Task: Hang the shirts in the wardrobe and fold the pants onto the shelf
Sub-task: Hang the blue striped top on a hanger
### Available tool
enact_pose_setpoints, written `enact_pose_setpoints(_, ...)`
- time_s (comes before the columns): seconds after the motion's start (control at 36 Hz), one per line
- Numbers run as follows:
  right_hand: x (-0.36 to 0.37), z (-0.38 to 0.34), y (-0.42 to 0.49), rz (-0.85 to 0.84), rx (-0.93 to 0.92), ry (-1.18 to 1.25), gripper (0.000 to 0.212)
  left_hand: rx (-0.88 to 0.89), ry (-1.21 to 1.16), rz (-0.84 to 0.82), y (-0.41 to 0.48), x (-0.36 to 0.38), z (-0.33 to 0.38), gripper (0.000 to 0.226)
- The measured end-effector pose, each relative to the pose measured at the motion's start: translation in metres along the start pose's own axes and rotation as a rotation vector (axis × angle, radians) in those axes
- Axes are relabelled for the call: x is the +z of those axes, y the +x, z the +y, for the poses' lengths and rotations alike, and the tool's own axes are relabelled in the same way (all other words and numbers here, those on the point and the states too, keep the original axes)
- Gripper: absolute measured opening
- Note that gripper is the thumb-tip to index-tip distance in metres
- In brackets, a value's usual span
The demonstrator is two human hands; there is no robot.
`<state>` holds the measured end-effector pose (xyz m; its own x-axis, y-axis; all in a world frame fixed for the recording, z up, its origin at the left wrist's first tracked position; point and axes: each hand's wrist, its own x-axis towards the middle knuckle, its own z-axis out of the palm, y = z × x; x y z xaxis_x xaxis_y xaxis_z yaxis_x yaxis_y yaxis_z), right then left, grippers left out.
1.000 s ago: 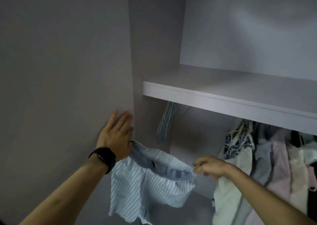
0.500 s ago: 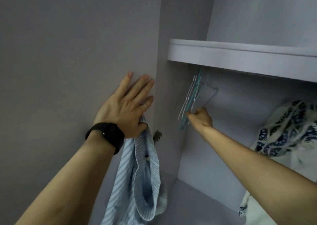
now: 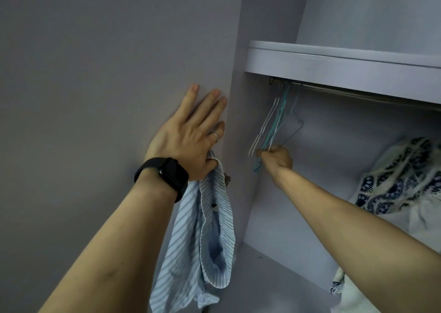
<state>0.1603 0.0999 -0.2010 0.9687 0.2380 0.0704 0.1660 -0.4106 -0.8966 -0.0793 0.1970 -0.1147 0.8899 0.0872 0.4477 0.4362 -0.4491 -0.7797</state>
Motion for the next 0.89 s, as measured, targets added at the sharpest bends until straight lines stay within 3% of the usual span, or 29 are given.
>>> enact_pose_setpoints(0.06,-0.002,0.002,-0.001,0.023,0.024,0.109,0.031,0.003,-0.005,0.0,0.001,-0.001,0.001,0.085)
enact_pose_setpoints(0.19,-0.002,0.006,-0.009,0.06,0.088,0.262,0.03,-0.002,-0.029,0.002,-0.001,-0.001,0.002,0.084)
enact_pose_setpoints(0.33,-0.012,0.003,-0.024,0.206,0.055,0.123,0.026,-0.012,-0.036,-0.003,0.0,-0.001,0.002,0.083)
enact_pose_setpoints(0.5,-0.03,-0.005,-0.044,0.242,-0.105,-0.277,0.017,-0.003,-0.02,0.009,0.0,0.002,0.002,0.083)
enact_pose_setpoints(0.61,-0.037,-0.01,-0.051,0.243,-0.224,-0.56,0.03,-0.002,-0.024,0.006,0.0,0.002,0.004,0.083)
enact_pose_setpoints(0.69,-0.04,-0.016,-0.054,0.234,-0.225,-0.594,0.034,-0.003,-0.035,0.003,0.0,0.001,0.003,0.083)
enact_pose_setpoints(0.89,-0.041,-0.028,-0.068,0.279,-0.261,-0.427,0.028,0.001,-0.056,-0.009,-0.001,-0.003,0.003,0.081)
